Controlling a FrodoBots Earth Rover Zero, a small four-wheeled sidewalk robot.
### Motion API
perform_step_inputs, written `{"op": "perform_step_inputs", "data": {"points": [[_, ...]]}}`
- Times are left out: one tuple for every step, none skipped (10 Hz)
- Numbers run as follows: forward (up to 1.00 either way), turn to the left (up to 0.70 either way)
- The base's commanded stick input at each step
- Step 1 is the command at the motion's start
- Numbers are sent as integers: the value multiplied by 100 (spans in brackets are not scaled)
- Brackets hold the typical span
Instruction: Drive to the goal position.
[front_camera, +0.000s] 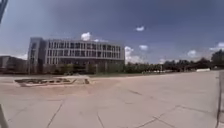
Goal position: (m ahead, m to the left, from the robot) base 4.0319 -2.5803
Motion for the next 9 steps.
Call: {"op": "perform_step_inputs", "data": {"points": [[70, -24], [70, -24], [70, -24], [70, -24], [70, -24], [70, -24], [70, -24], [70, -24], [70, -24]]}}
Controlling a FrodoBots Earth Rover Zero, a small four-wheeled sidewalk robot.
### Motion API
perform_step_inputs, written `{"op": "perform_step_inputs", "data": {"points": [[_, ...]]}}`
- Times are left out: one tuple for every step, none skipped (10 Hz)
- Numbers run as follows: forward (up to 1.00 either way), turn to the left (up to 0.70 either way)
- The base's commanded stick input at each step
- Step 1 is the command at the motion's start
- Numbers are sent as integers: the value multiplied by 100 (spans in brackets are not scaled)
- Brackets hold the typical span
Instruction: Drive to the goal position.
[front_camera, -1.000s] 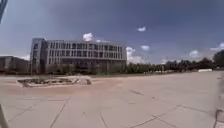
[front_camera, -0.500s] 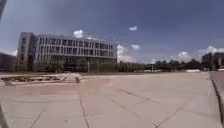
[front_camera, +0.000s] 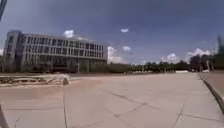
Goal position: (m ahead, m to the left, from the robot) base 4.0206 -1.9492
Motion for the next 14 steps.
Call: {"op": "perform_step_inputs", "data": {"points": [[70, -24], [70, -24], [70, -24], [70, -24], [70, -24], [70, -24], [70, -24], [70, -24], [70, -24], [70, -24], [70, -24], [70, -24], [70, -24], [70, -24]]}}
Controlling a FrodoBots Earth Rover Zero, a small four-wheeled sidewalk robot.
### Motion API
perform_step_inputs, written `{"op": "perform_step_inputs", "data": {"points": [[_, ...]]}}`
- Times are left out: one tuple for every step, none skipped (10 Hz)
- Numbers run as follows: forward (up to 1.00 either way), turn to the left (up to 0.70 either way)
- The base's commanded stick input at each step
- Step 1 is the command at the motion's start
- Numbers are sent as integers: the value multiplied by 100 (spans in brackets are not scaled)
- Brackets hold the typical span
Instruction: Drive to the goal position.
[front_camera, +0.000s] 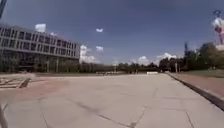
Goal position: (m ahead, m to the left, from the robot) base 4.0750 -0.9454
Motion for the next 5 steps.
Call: {"op": "perform_step_inputs", "data": {"points": [[70, -24], [70, -24], [70, -24], [70, -24], [70, -24]]}}
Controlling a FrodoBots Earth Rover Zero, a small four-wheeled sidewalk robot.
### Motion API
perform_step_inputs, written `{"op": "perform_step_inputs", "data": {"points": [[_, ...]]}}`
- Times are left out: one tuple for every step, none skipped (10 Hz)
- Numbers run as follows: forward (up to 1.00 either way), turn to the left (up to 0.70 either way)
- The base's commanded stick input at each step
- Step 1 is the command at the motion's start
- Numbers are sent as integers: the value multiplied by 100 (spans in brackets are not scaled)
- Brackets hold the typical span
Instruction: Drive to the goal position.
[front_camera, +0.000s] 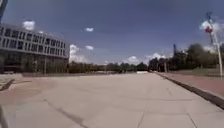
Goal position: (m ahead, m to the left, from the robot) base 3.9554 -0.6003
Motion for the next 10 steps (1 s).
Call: {"op": "perform_step_inputs", "data": {"points": [[70, -24], [70, -10], [70, 11], [70, 11], [70, 11], [70, 11], [70, 11], [70, 11], [70, 11], [70, 11]]}}
